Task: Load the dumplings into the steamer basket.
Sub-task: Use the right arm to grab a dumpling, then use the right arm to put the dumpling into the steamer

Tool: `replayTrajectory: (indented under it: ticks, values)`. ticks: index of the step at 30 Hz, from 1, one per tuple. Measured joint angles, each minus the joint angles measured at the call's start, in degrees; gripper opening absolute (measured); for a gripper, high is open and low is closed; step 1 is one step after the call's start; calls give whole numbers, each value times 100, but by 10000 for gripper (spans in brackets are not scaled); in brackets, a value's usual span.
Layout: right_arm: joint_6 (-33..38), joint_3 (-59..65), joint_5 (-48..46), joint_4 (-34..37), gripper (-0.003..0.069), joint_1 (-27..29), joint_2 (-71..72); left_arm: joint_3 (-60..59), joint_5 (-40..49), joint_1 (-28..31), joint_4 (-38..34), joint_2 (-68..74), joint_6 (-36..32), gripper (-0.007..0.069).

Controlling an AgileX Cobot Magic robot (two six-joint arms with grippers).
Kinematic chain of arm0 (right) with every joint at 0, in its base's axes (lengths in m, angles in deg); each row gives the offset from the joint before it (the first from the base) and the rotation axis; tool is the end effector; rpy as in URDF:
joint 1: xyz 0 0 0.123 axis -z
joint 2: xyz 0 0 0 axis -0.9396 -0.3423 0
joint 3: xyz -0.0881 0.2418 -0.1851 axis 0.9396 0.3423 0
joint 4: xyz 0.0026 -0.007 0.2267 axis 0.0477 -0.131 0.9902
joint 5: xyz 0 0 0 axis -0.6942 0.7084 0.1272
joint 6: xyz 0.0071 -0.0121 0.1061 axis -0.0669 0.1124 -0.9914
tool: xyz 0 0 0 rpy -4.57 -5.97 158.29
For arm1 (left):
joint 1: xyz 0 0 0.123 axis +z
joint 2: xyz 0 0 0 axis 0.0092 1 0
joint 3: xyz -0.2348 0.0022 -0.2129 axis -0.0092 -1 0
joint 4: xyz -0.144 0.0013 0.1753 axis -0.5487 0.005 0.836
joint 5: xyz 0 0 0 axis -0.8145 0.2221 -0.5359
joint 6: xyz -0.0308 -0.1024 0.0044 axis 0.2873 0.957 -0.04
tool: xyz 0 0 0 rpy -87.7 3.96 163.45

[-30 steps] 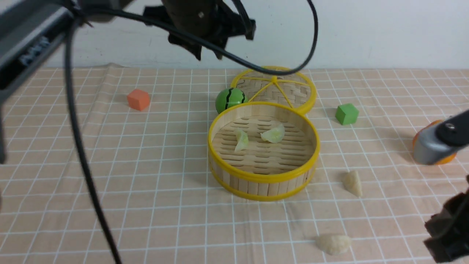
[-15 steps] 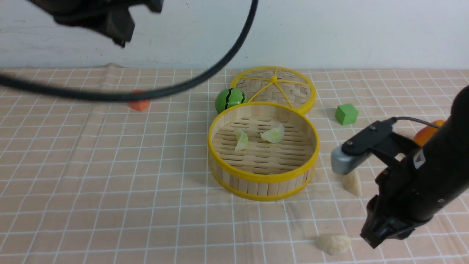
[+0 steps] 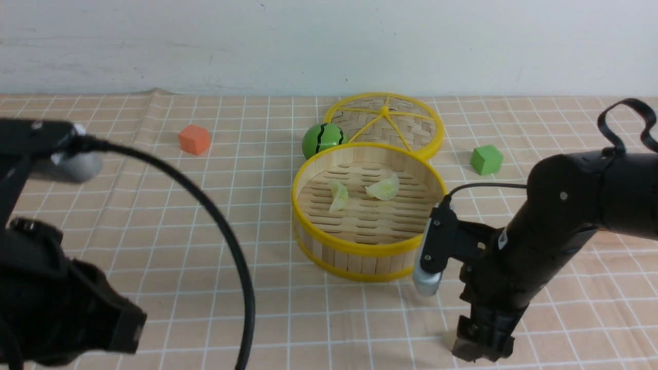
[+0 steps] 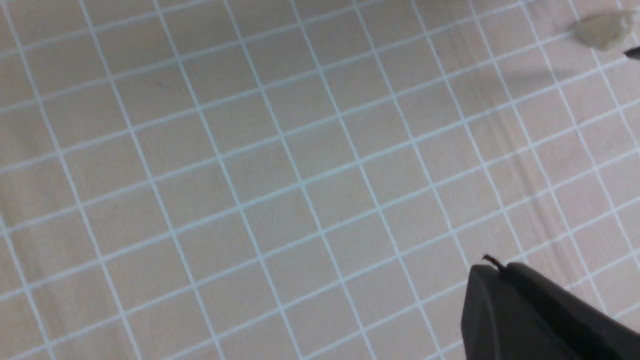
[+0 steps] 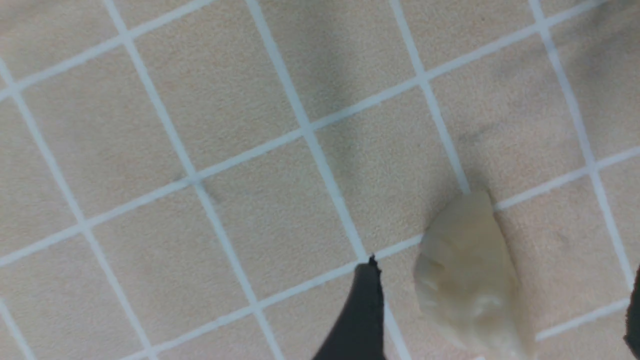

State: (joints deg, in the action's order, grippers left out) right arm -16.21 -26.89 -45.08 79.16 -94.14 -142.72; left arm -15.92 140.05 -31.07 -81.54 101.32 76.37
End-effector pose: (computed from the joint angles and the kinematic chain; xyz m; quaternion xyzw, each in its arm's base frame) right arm 0.2830 0.1457 0.2179 -0.5357 0.8326 0.0621 0.1262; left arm 0.0995 -0.0687 0.3556 0.1320 0.9433 -0.1502 0.2649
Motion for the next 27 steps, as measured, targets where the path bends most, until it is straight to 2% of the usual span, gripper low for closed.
replayTrajectory:
  ticks: [2,4,5,6,8,9,13,18,21,22,23,24,27]
  values:
    - [35,-12,77,-31,615,0,-168,-211,-60,0,-14,-112,0,-14]
    - [47,-19,118,-125,543,0,-361,-372,-81,0,-19,-155,0,-14]
    - [47,-19,124,-223,483,0,-432,-413,-86,0,-19,-173,0,-14]
    - [54,-24,124,-252,461,0,-454,-418,-86,0,-19,-173,0,-14]
    - [-64,-50,156,-400,298,0,-465,-437,-101,0,-31,-173,0,-14]
    - [-171,-78,114,-458,256,0,-465,-436,-115,0,-38,-173,0,-14]
    - [-598,-407,-240,-646,245,0,-443,-436,-174,0,-44,-179,5,-14]
    - [-1242,-1531,-797,-317,245,-218,-236,-442,-214,0,-44,-179,5,-14]
    - [-2049,-2361,-786,-158,245,-489,-324,-453,-281,0,-98,-179,5,-14]
    - [-2049,-2420,-785,-150,245,-489,-343,-453,-290,0,-104,-179,5,-14]
    - [-2398,-2715,-758,-144,245,-552,-456,-453,-337,0,-119,-179,5,-14]
    - [-3033,-3169,-737,-169,245,-610,-715,-453,-384,0,-141,-179,5,-14]
    - [-3728,-3827,-755,-317,244,-617,-1312,-453,-407,0,-150,-179,5,-14]
